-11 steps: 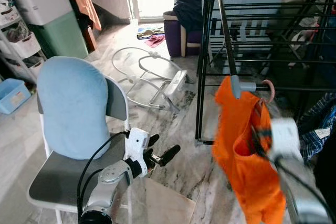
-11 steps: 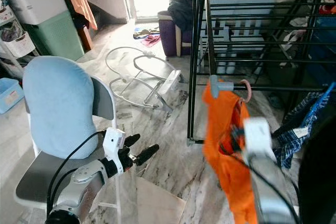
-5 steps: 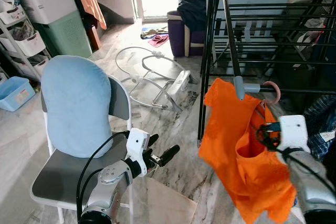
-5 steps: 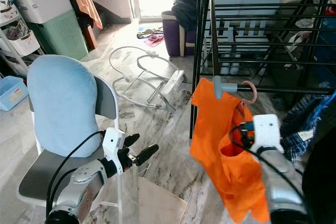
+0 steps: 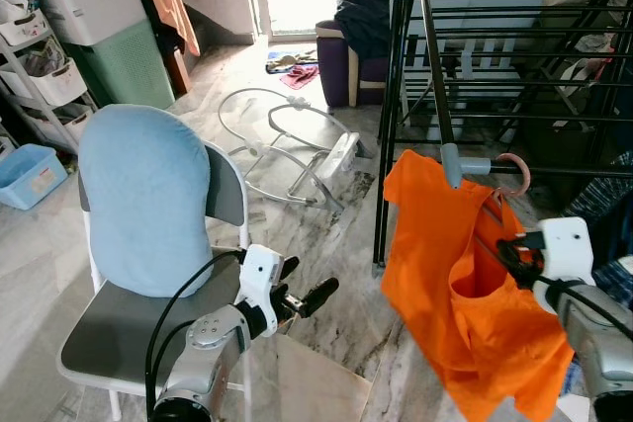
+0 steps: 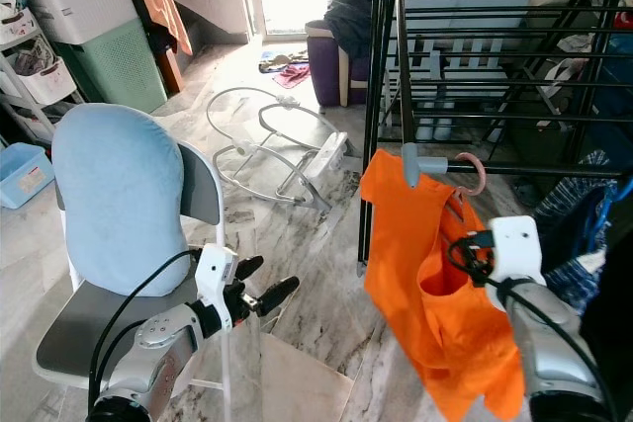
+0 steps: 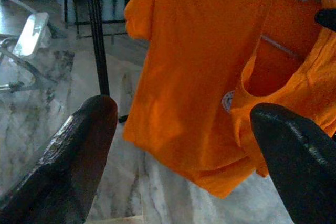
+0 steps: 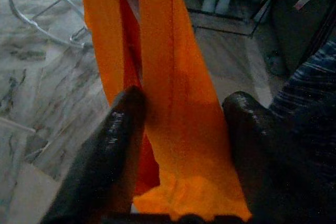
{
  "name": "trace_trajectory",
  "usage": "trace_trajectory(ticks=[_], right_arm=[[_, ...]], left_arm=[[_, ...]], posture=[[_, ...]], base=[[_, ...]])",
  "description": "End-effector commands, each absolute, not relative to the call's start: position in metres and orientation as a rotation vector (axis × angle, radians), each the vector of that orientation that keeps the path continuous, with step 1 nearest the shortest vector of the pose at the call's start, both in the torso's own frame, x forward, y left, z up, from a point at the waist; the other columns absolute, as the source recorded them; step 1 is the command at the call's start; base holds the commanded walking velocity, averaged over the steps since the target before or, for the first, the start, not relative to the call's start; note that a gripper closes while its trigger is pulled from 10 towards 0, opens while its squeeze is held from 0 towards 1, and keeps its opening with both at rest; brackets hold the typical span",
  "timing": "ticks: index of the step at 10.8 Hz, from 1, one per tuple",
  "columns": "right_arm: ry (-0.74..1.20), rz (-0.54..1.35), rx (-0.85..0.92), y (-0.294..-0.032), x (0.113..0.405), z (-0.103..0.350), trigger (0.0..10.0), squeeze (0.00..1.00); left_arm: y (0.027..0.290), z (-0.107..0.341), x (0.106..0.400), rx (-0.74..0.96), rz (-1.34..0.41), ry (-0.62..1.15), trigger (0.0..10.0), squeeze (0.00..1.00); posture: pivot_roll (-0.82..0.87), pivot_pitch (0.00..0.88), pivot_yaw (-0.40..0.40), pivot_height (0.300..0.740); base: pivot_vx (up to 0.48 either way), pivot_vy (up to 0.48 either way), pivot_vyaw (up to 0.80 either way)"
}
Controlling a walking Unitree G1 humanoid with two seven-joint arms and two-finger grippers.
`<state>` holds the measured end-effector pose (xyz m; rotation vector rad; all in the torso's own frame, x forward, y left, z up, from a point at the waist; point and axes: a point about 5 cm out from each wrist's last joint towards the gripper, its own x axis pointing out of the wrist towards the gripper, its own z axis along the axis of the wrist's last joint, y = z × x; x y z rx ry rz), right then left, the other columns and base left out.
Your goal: Hang hanger
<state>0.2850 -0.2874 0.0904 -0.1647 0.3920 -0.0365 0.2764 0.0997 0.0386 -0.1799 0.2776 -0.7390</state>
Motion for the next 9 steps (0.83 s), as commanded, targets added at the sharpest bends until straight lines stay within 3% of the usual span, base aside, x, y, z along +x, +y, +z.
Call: trace_trajectory(ticks=[1, 9], right_arm=[[0.404, -0.028, -0.156, -0.2895, 0.2859, 0.0912, 0.0, 0.0], [0.444, -0.008, -0.165, -0.2962, 0.2838, 0.0868, 0.0, 0.0]], left_arm=[[0.1018, 0.0378, 0.278, -0.159, -0.733, 0.283, 10.0, 0.0], [0.1003, 0.0327, 0.2772, -0.152, -0.735, 0.294, 10.0, 0.0]], posture=[[-0.2, 0.004, 0.067, 0.74], [-0.2, 0.001, 0.062, 0.74]], base=[[0.0, 0.0, 0.0], [0.0, 0.0, 0.0]])
